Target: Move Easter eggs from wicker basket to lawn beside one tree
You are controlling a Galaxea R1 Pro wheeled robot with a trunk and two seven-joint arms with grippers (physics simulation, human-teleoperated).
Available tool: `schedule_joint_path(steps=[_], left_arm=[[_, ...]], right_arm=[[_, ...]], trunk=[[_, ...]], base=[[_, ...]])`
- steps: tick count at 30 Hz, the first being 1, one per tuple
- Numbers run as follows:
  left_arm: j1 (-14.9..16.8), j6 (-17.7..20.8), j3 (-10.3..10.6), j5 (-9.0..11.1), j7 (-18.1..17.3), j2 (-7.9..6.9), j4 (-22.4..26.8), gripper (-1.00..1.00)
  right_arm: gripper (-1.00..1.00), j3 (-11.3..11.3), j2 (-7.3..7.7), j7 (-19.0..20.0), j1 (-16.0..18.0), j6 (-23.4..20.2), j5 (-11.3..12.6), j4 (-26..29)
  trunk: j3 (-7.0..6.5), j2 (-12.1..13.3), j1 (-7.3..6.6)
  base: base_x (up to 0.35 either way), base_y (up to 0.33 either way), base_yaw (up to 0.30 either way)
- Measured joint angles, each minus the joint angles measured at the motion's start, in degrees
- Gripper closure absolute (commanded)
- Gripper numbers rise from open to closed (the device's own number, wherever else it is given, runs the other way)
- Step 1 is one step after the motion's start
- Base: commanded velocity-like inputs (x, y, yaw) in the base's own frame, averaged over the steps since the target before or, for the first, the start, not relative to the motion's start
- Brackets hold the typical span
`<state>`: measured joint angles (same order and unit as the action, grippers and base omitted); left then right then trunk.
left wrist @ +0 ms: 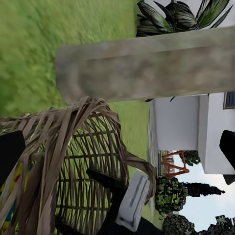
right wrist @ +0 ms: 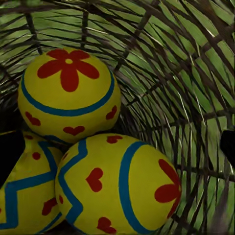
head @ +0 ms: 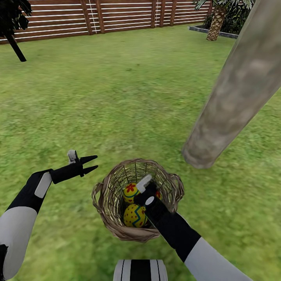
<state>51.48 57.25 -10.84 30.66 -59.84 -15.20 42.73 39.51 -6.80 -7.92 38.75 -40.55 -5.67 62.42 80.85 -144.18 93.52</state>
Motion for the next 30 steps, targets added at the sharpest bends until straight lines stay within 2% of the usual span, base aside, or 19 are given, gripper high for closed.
schedule_joint_path(steps=[1, 4, 8, 12, 19, 21, 22, 25, 27, 30], left_arm=[[0.0, 0.0, 0.0, 0.0, 0.0, 0.05, 0.0, -1.00], [0.0, 0.0, 0.1, 0.0, 0.0, 0.07, 0.0, -1.00], [0.0, 0.0, 0.1, 0.0, 0.0, 0.08, 0.0, -1.00], [0.0, -0.1, 0.0, 0.0, 0.0, 0.08, 0.0, -1.00], [0.0, -0.1, 0.1, -0.1, 0.1, 0.25, 0.0, -1.00], [0.0, -0.1, 0.1, -0.1, 0.2, 0.37, 0.0, -1.00], [0.0, -0.2, 0.2, -0.2, 0.3, 0.47, 0.0, -1.00], [-0.1, -0.2, 0.2, -0.3, 0.5, 0.57, 0.0, -1.00], [-0.1, -0.2, 0.2, -0.3, 0.6, 0.60, 0.0, -1.00], [-0.1, -0.2, 0.2, -0.4, 0.6, 0.62, 0.0, -1.00]], right_arm=[[-1.00, 0.1, -0.09, -1.4, 0.0, 0.2, 3.5, -0.8], [-1.00, 0.2, -0.80, -2.4, 0.0, 1.7, 6.4, -3.5], [-1.00, 0.0, -1.24, -2.8, 0.0, 7.1, 6.8, -5.9], [-1.00, -0.2, -1.70, -3.0, 0.1, 12.1, 7.2, -10.6], [-1.00, -0.4, -2.28, -4.2, 1.2, 13.3, 7.9, -15.7], [-1.00, -0.4, -2.66, -4.7, 3.5, 13.4, 9.6, -19.3], [-1.00, -0.5, -2.82, -4.8, 6.3, 13.4, 13.2, -23.2], [-1.00, -0.4, -2.92, -4.8, 9.9, 13.6, 17.2, -27.6], [-1.00, -0.4, -3.01, -4.8, 11.6, 13.6, 18.3, -29.4], [-1.00, -0.3, -3.20, -4.6, 12.6, 13.4, 18.7, -29.6]], trunk=[[0.00, 0.0, 0.00], [0.00, 0.0, 0.00], [0.00, 0.0, 0.00], [0.00, 0.0, 0.00], [0.00, 0.0, 0.00], [0.00, 0.0, 0.00], [-0.01, 0.0, 0.00], [0.00, 0.0, 0.00], [0.00, 0.0, 0.00], [0.00, 0.0, 0.00]], base=[[0.000, 0.000, 0.000], [0.000, 0.000, 0.000], [0.000, 0.000, 0.000], [0.000, 0.000, 0.000], [0.000, 0.000, 0.000], [0.000, 0.000, 0.000], [0.000, 0.000, 0.000], [0.000, 0.000, 0.000], [0.000, 0.000, 0.000], [0.000, 0.000, 0.000]])
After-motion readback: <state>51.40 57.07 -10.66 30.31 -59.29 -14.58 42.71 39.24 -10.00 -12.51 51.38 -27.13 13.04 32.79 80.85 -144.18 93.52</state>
